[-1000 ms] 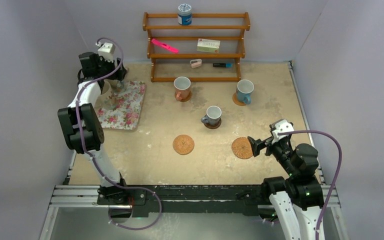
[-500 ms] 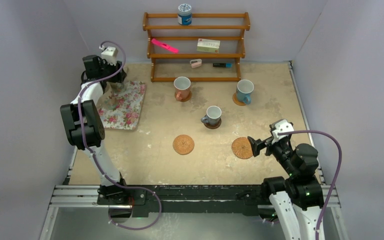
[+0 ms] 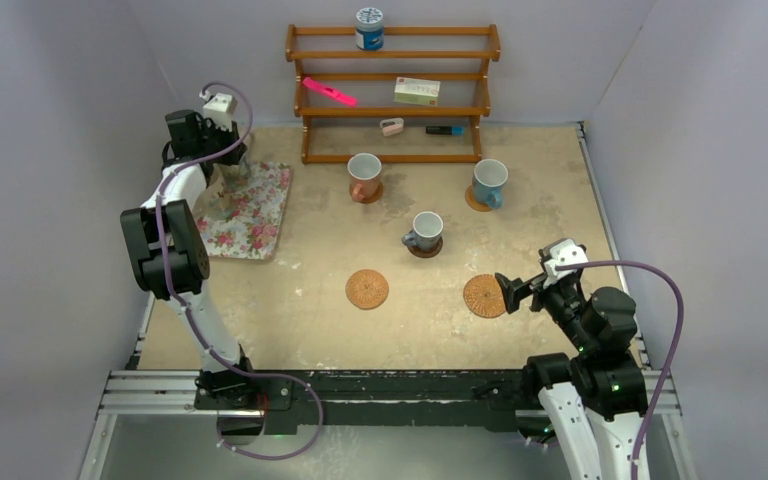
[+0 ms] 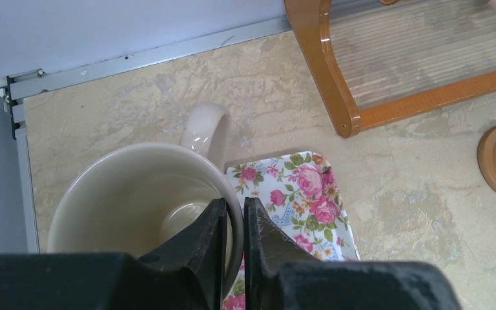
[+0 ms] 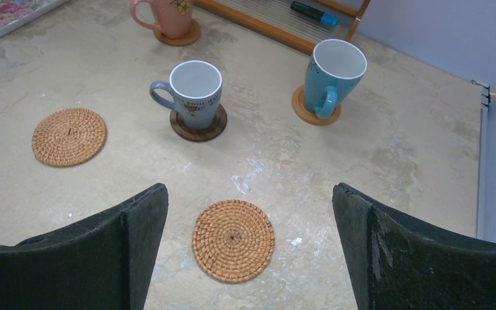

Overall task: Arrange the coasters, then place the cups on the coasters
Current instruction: Move the cup to the tray.

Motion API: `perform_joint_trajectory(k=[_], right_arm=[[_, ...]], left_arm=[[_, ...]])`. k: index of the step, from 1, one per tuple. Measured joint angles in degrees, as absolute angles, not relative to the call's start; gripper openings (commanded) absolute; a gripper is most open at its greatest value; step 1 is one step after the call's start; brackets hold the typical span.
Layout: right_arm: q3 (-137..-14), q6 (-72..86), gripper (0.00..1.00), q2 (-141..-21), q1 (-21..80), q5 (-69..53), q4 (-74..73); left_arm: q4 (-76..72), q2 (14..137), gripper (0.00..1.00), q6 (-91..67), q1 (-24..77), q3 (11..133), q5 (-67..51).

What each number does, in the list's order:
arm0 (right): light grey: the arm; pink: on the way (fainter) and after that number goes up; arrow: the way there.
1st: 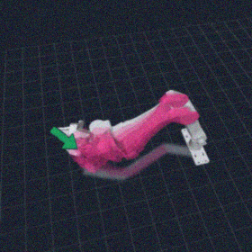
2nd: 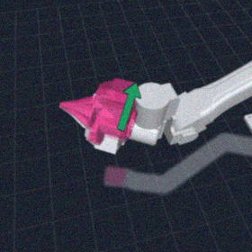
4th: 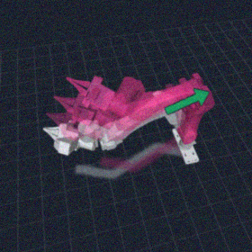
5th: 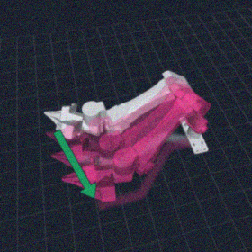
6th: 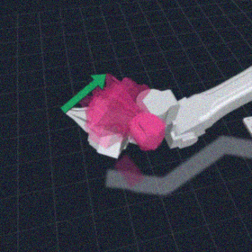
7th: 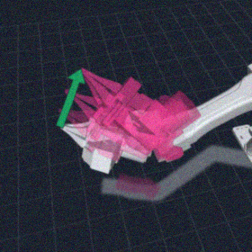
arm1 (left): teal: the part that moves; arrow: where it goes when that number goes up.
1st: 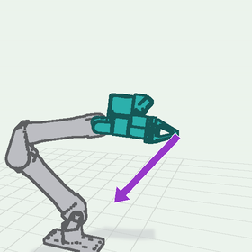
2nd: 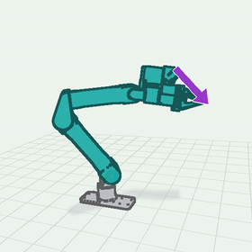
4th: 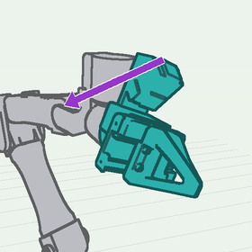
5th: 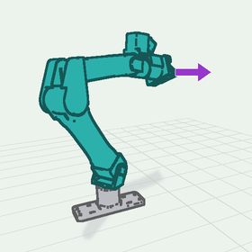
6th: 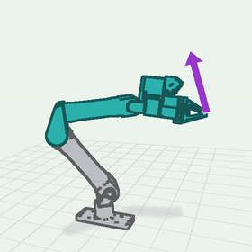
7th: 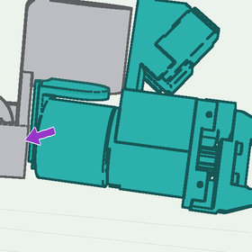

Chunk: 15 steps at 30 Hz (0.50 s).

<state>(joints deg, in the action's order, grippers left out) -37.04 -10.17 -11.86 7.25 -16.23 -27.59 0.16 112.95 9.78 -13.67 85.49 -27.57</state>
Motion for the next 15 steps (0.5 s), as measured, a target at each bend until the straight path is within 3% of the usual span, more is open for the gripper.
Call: perform_joint_trajectory(k=[15], right_arm=[[-37.0,-10.2,0.99,-11.9,7.2,-16.3,-27.6]], left_arm=[[1.7,112.5,0.0,13.1,-13.7,85.1,-32.6]])
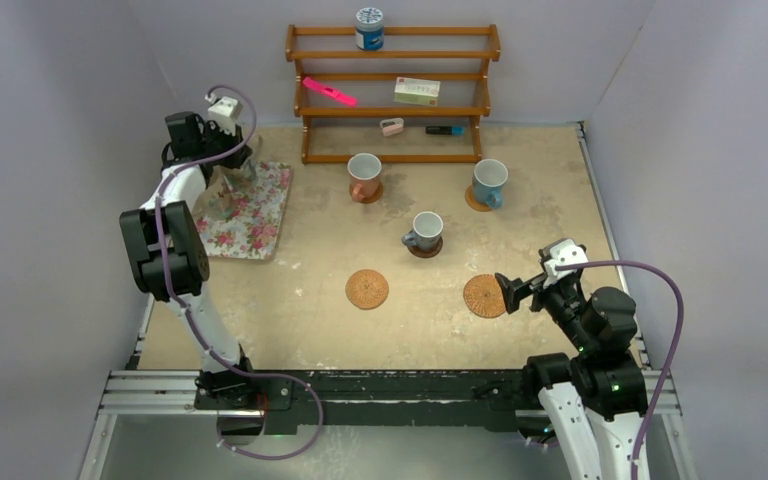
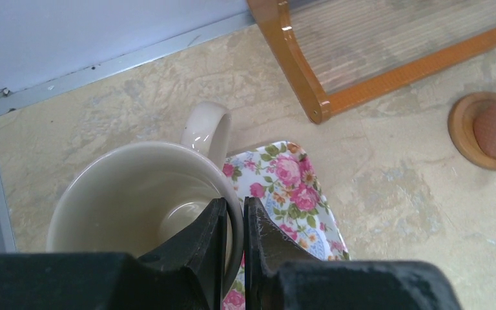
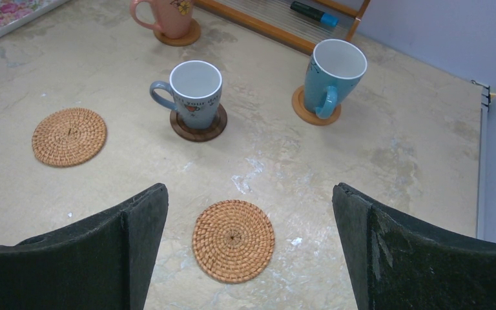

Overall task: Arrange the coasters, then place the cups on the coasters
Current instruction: Move the cup to the tray.

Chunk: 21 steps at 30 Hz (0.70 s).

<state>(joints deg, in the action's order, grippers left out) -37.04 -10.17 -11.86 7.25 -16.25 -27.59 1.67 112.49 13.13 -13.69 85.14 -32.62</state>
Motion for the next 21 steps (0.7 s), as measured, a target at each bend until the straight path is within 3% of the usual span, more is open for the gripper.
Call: perform_joint_trajectory(k=[21], right_arm=[[-37.0,-10.2,0.99,-11.9,7.2,-16.3,-27.6]], left_arm=[[14.4,100.6,0.0,32.4,-13.3,74.3,-41.8]])
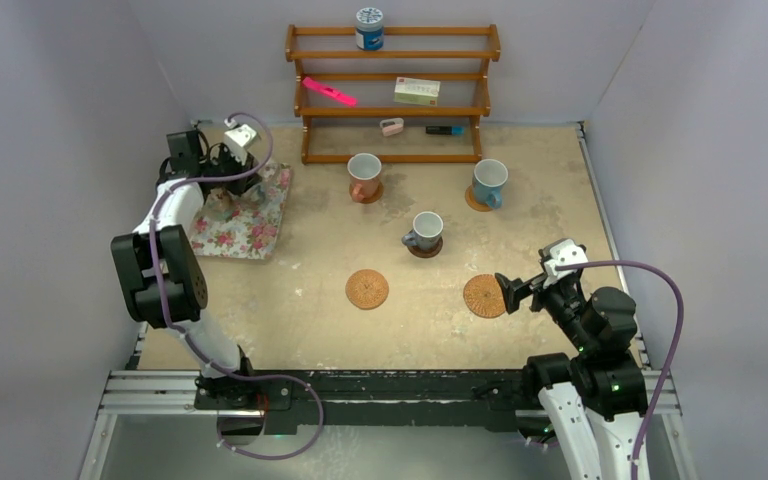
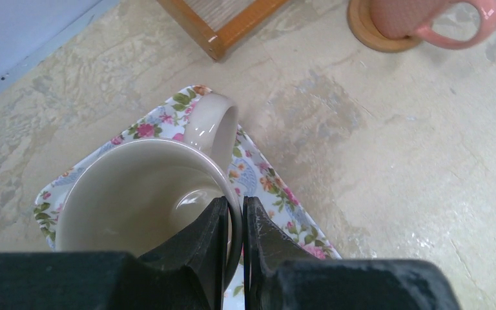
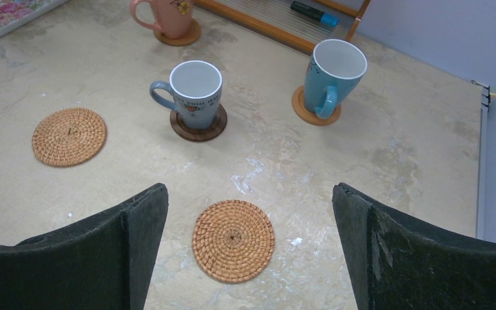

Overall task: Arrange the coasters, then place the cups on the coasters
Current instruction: Move the cup to the tray.

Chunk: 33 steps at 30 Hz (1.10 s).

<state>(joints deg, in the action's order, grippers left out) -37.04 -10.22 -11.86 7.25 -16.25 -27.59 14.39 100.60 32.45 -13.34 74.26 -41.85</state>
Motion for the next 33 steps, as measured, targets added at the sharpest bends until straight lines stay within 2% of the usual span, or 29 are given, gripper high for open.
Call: perform_joint_trajectory(k=[17,33], right_arm=[[-37.0,-10.3,0.99,-11.9,7.2,-16.3,-27.6],[-37.0,-10.5,0.99,-11.9,7.2,-16.3,-27.6]], left_arm=[[27.3,95.2,0.0,47.8,-13.4,71.0,-47.8],[37.6,89.4,0.0,58.7,-13.8,67.5,-48.0]])
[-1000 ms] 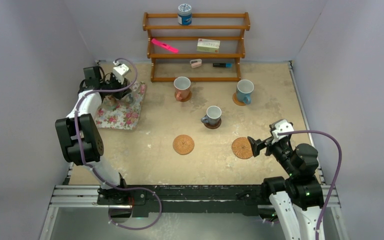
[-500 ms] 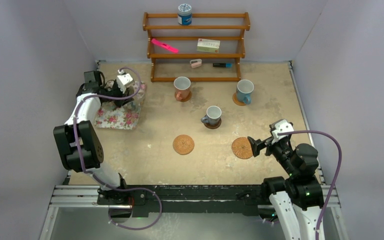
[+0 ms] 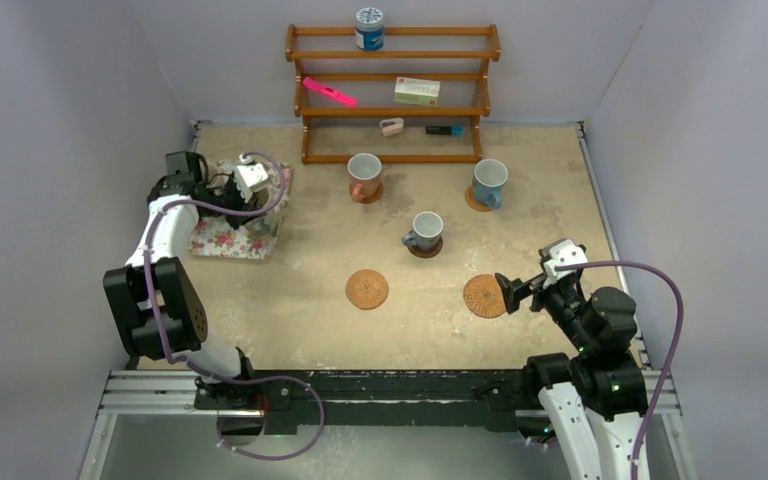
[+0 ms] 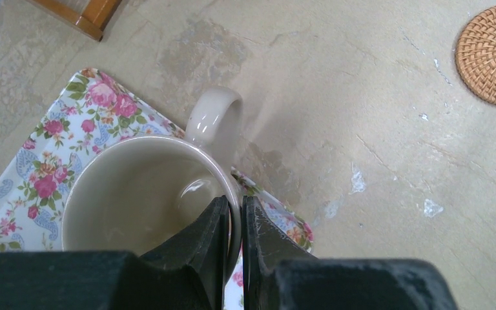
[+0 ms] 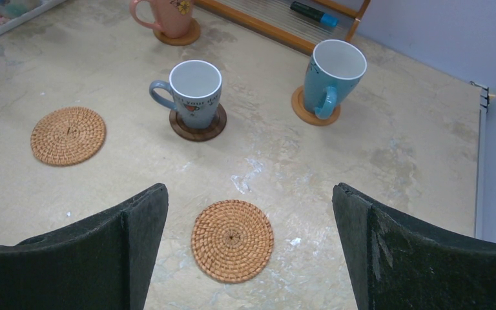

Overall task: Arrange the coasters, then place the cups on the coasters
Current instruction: Move the cup to the tray, then pick up the cup from the tray.

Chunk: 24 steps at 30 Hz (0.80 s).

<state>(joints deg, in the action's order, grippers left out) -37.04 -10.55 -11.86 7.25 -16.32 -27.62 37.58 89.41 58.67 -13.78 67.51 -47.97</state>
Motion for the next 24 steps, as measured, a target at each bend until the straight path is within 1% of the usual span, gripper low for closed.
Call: perform_joint_trajectory(k=[17,21,23,24], right_arm=[[-37.0,-10.6,0.99,-11.8,7.2,-17.5,-27.8],[-37.0,-10.6,0.99,-11.8,7.2,-17.6,-27.8],[-37.0,-10.6,0.99,-11.8,7.2,-17.6,-27.8],[-37.0,-10.6,0.99,-11.8,7.2,-17.6,-27.8]], left_arm=[[45.3,88.7,0.0,68.1,-18.2,66.9,-52.6],[46.2,88.7,0.12,68.7,-18.8,66.9,-53.3],[46.6,88.7,0.13,68.7,-19.1,67.0,-53.5],[46.8,88.7,0.11,68.8,-19.2,67.0,-53.6]])
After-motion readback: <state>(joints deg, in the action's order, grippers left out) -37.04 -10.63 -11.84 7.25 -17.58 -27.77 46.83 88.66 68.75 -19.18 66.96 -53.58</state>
